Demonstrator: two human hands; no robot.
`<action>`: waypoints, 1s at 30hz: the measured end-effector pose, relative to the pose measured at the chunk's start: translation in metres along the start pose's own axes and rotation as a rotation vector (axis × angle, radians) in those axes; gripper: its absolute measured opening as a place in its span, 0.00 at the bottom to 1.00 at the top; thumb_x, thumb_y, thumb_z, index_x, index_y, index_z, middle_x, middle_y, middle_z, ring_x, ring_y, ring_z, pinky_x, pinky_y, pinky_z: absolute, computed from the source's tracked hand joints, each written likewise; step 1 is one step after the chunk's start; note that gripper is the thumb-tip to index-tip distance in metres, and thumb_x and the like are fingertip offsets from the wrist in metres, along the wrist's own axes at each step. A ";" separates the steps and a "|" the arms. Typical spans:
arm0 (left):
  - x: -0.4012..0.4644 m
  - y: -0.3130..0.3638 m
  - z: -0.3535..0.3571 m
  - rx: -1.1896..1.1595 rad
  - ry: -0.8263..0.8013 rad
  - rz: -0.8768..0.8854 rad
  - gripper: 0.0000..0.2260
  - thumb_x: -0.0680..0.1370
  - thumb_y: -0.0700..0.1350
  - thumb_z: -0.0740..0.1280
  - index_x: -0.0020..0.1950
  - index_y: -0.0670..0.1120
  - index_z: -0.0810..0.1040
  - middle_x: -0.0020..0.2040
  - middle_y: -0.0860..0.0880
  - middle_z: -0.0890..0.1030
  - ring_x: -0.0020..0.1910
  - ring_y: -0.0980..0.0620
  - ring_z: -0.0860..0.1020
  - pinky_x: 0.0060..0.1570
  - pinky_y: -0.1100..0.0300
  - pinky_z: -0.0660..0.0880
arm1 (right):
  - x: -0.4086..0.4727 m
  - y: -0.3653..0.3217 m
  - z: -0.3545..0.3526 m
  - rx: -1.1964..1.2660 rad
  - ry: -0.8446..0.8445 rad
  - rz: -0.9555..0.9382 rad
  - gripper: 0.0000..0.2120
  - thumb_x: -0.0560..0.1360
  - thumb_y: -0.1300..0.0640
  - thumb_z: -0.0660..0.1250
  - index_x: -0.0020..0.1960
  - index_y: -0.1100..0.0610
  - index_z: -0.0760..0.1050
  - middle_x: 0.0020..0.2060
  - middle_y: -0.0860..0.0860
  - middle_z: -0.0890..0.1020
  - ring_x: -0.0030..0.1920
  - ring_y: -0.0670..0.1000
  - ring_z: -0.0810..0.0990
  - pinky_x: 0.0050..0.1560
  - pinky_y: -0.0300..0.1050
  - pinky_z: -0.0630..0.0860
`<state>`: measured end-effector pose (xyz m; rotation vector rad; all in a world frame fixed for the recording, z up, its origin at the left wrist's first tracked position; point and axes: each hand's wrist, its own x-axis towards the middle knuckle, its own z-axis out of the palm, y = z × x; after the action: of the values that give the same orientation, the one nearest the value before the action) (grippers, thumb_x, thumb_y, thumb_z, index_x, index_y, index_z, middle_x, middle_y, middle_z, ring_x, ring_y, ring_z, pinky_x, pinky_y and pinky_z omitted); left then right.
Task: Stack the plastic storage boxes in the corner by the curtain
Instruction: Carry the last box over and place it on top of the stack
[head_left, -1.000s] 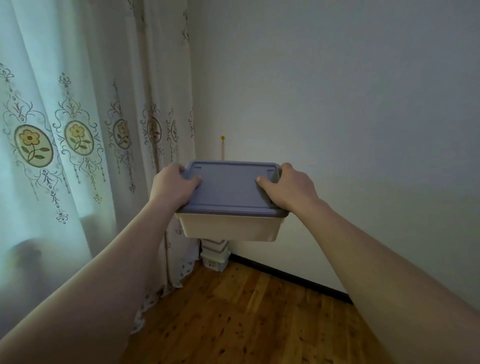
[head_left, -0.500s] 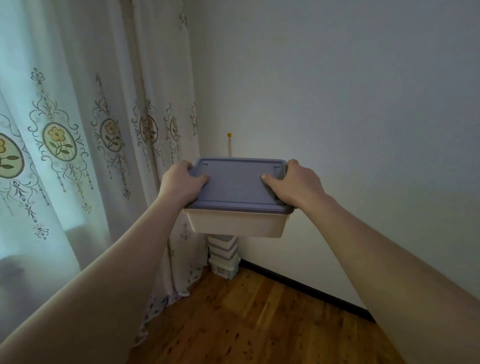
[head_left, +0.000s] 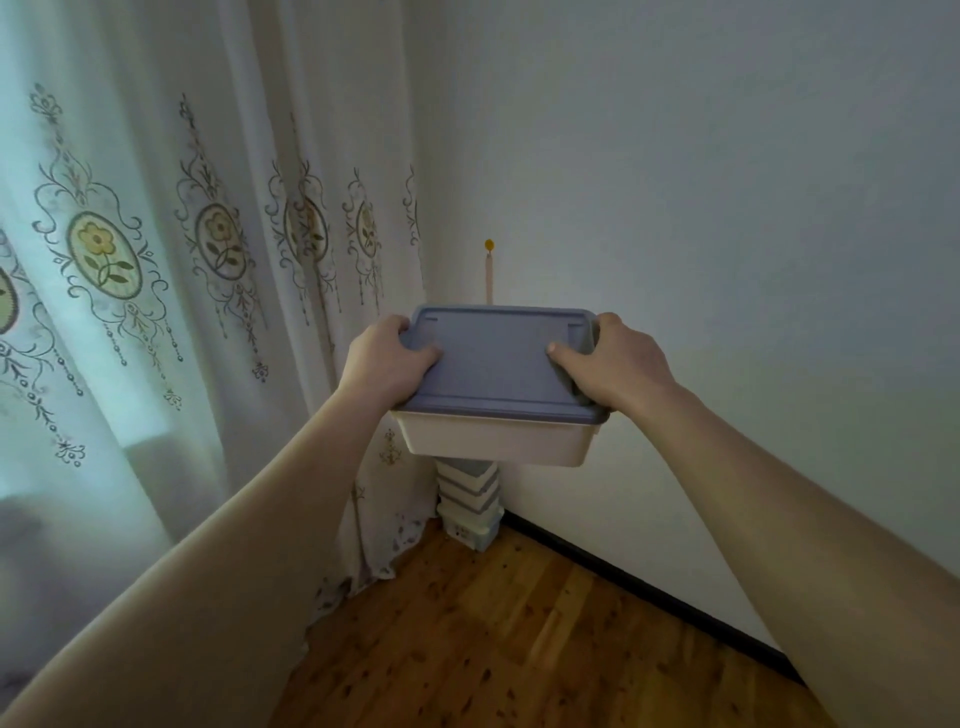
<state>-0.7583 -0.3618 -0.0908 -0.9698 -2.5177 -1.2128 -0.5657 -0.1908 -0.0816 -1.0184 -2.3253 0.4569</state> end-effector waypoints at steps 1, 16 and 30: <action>0.009 -0.007 0.004 0.005 -0.001 -0.007 0.27 0.73 0.57 0.69 0.67 0.46 0.74 0.59 0.46 0.80 0.55 0.47 0.77 0.46 0.58 0.67 | 0.010 -0.002 0.010 0.007 -0.013 0.000 0.32 0.74 0.34 0.65 0.66 0.57 0.68 0.57 0.55 0.80 0.53 0.58 0.78 0.43 0.44 0.67; 0.178 -0.119 0.056 0.011 -0.058 -0.072 0.27 0.76 0.54 0.69 0.72 0.45 0.69 0.64 0.44 0.76 0.60 0.44 0.75 0.50 0.58 0.67 | 0.160 -0.052 0.148 0.043 -0.107 -0.007 0.30 0.74 0.37 0.66 0.66 0.57 0.69 0.56 0.55 0.80 0.52 0.58 0.79 0.47 0.50 0.78; 0.322 -0.189 0.126 -0.046 -0.159 -0.090 0.23 0.75 0.51 0.69 0.67 0.45 0.72 0.53 0.48 0.76 0.47 0.51 0.71 0.45 0.58 0.67 | 0.285 -0.062 0.250 0.074 -0.136 0.076 0.29 0.74 0.37 0.66 0.65 0.56 0.68 0.54 0.54 0.80 0.47 0.55 0.77 0.47 0.52 0.80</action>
<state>-1.1109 -0.1988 -0.1558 -1.0112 -2.6941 -1.2708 -0.9119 -0.0385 -0.1467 -1.0736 -2.3746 0.6558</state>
